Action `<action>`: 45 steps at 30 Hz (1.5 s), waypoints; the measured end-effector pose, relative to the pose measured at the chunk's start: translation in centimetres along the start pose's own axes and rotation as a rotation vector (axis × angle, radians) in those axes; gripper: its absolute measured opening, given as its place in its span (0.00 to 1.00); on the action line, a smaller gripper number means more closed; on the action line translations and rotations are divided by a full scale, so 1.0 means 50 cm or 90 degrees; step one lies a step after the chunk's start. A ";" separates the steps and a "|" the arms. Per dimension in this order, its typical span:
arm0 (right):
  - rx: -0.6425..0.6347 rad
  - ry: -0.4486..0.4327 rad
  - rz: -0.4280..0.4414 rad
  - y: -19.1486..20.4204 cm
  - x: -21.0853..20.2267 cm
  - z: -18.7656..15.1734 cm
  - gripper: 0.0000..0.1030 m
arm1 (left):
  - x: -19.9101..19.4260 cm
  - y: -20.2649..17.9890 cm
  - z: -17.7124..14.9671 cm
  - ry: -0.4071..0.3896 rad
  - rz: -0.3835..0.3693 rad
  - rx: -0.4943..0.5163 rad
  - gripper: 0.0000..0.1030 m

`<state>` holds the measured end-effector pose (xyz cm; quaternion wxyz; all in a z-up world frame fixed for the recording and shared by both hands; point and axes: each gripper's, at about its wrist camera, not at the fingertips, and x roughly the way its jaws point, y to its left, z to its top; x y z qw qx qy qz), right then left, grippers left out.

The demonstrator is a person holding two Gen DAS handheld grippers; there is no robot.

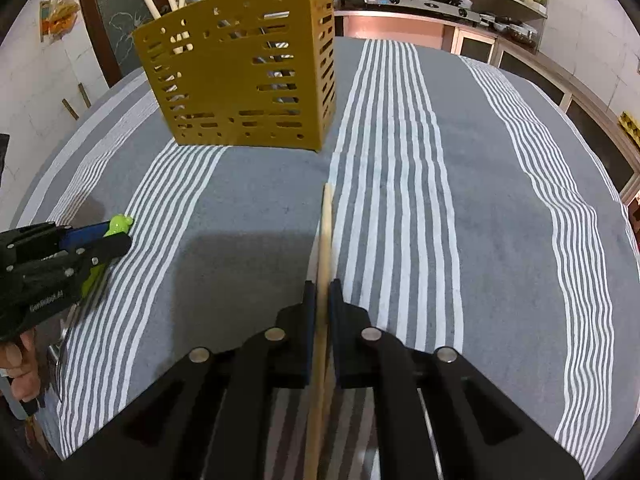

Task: Organize utensils
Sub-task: 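Lift the fork with the left gripper while the right gripper carries the chopstick toward the caddy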

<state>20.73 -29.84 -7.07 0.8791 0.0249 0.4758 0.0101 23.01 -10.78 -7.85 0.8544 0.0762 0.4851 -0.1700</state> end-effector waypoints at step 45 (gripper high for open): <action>-0.008 -0.256 0.112 0.015 -0.225 0.012 0.06 | -0.231 -0.045 0.008 -0.225 -0.022 0.007 0.17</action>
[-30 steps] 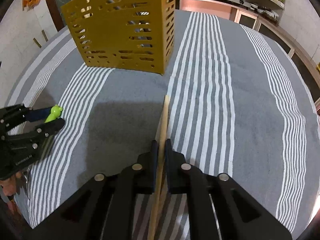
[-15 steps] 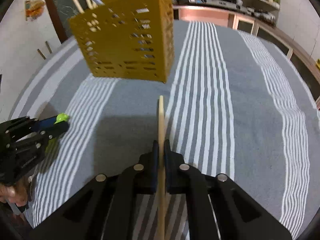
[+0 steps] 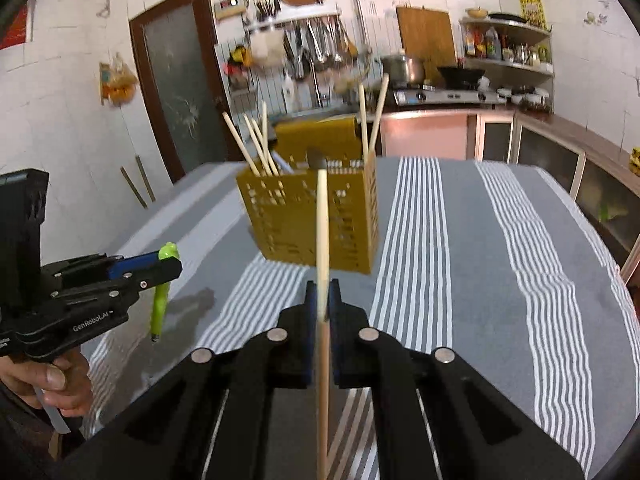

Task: Organize utensils
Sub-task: 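Lift the fork with the left gripper while the right gripper carries the chopstick toward the caddy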

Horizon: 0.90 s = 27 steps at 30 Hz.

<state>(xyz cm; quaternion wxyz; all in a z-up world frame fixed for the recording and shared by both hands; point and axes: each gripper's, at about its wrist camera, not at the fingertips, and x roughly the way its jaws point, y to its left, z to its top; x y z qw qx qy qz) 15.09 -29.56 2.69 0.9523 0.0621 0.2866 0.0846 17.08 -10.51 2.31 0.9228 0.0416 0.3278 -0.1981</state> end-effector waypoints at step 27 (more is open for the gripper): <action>-0.058 -0.160 -0.015 0.025 -0.124 0.125 0.06 | -0.108 0.018 0.106 -0.121 0.019 0.018 0.17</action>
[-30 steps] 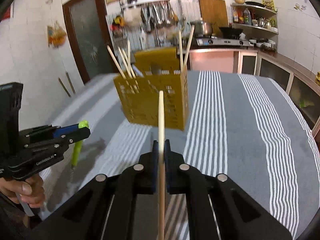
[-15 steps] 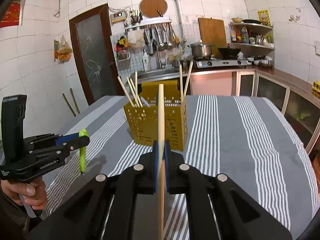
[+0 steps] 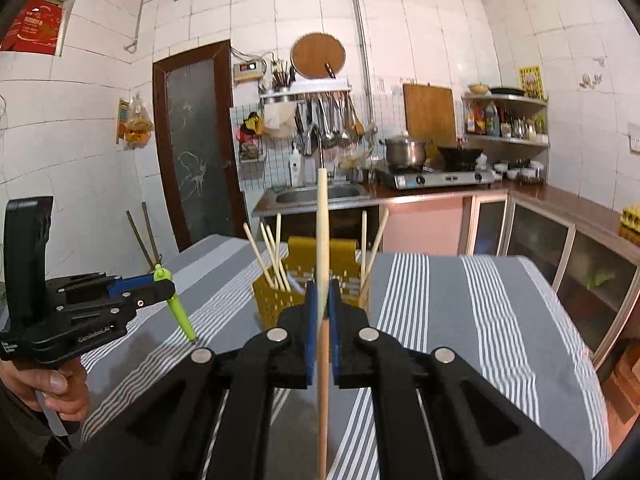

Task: Organize utensils
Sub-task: 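Lift the fork with the left gripper while the right gripper carries the chopstick toward the caddy, then lower the fork into the caddy and open the left gripper while the right gripper releases the chopstick there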

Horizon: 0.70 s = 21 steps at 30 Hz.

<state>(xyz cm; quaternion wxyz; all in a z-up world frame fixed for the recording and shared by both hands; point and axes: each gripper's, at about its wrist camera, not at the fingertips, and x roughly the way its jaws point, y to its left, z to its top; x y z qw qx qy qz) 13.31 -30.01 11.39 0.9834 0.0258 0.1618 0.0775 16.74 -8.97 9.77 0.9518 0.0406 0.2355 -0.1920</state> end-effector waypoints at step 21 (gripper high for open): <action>-0.016 -0.082 -0.024 -0.003 0.087 0.115 0.06 | 0.030 0.014 0.154 -0.070 -0.022 0.004 0.17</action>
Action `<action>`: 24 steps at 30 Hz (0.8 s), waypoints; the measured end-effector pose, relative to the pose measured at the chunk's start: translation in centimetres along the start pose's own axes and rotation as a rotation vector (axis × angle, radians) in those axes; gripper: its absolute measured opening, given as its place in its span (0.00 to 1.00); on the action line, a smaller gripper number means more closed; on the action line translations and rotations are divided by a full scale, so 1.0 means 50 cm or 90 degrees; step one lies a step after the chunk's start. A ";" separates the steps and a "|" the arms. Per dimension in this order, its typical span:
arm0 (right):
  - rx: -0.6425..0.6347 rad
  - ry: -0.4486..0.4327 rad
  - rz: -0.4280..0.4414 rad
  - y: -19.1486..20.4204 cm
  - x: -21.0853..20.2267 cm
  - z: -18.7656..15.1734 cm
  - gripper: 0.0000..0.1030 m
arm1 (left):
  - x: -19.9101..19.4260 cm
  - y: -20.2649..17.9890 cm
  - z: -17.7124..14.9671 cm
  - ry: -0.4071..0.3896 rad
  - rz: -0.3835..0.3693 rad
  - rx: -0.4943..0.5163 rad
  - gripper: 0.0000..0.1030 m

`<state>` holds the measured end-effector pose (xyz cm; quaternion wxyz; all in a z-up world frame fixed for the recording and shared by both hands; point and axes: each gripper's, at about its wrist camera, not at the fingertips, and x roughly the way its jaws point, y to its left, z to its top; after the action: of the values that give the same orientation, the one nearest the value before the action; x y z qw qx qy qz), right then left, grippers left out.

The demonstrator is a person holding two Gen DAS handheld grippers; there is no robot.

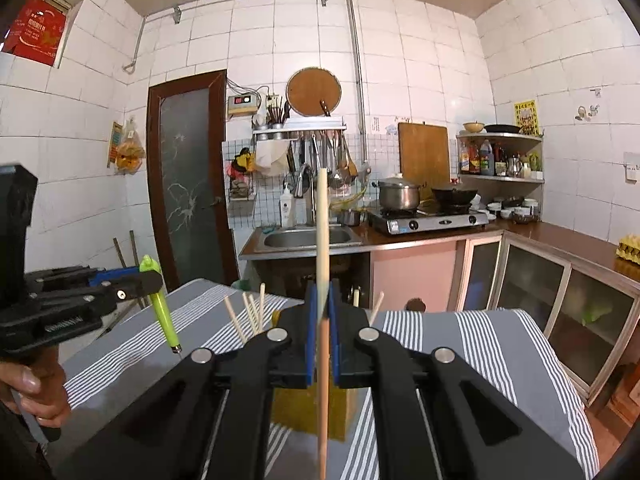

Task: Organize utensils
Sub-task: 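Lower the fork into the caddy and open the left gripper while the right gripper releases the chopstick there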

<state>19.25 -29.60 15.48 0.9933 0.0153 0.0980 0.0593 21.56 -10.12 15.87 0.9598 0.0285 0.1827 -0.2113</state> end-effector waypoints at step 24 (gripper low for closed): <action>0.000 0.024 -0.008 -0.011 0.247 0.000 0.06 | 0.243 0.051 0.030 0.043 0.021 -0.050 0.17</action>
<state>31.33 -28.66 13.08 0.9917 0.0139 0.1166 0.0532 33.36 -12.82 12.82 0.9568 0.0010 0.2224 -0.1873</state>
